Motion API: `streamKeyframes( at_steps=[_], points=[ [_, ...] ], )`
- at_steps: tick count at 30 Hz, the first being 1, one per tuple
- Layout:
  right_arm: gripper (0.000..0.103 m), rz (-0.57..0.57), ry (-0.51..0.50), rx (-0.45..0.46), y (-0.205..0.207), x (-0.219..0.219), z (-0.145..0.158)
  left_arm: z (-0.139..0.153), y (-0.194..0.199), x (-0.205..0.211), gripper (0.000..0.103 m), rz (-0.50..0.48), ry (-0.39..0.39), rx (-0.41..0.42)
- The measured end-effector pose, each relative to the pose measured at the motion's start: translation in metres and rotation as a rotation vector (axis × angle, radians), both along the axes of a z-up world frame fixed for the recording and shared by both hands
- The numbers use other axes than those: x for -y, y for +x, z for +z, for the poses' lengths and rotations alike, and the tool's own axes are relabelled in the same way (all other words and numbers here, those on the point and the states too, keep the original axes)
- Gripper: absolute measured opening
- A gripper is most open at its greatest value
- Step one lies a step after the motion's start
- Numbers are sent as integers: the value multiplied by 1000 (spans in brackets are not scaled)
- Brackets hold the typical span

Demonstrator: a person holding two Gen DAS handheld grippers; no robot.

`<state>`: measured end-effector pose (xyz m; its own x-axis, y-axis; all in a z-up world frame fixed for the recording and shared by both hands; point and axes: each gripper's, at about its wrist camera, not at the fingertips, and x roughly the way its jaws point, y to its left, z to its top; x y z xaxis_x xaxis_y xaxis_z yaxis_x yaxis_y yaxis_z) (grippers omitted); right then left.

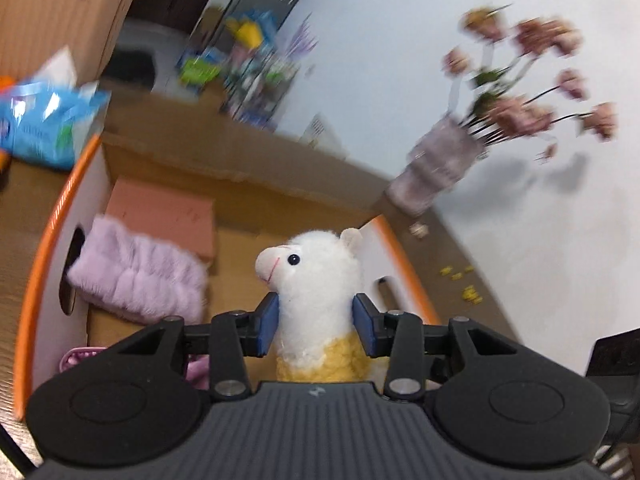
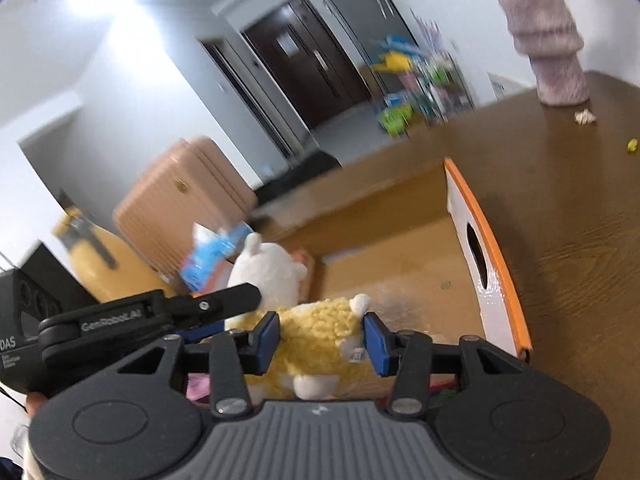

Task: Organize soft objects
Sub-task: 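Lower the alpaca into the box and open both grippers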

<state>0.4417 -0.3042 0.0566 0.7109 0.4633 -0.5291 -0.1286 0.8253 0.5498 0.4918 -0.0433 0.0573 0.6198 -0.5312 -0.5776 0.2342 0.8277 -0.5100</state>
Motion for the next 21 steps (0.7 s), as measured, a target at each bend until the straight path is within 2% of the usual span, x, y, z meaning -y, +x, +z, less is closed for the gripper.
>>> streamKeyframes(
  at_steps=[4, 6, 7, 8, 10, 16, 18, 21],
  points=[
    [46, 35, -75, -68, 25, -21, -18, -22, 8, -4, 40, 12, 101, -43],
    [46, 56, -120, -59, 30, -32, -22, -24, 10, -9, 41, 26, 126, -64],
    [47, 58, -137, -53, 30, -37, -24, -23, 8, -11, 43, 18, 128, -55],
    [47, 57, -146, -46, 28, -40, -24, -21, 7, -12, 52, 10, 134, -47],
    [49, 60, -170, -38, 27, -46, -19, -13, 2, -15, 62, 7, 144, -23],
    [57, 32, -195, -11, 9, -37, 0, 29, -32, -28, 69, 45, 176, 84],
    [60, 10, -190, 18, -5, -28, 14, 44, -48, -33, 69, 60, 196, 123],
    [67, -15, -183, 78, -28, -16, 39, 66, -77, -43, 77, 99, 241, 200]
  ],
)
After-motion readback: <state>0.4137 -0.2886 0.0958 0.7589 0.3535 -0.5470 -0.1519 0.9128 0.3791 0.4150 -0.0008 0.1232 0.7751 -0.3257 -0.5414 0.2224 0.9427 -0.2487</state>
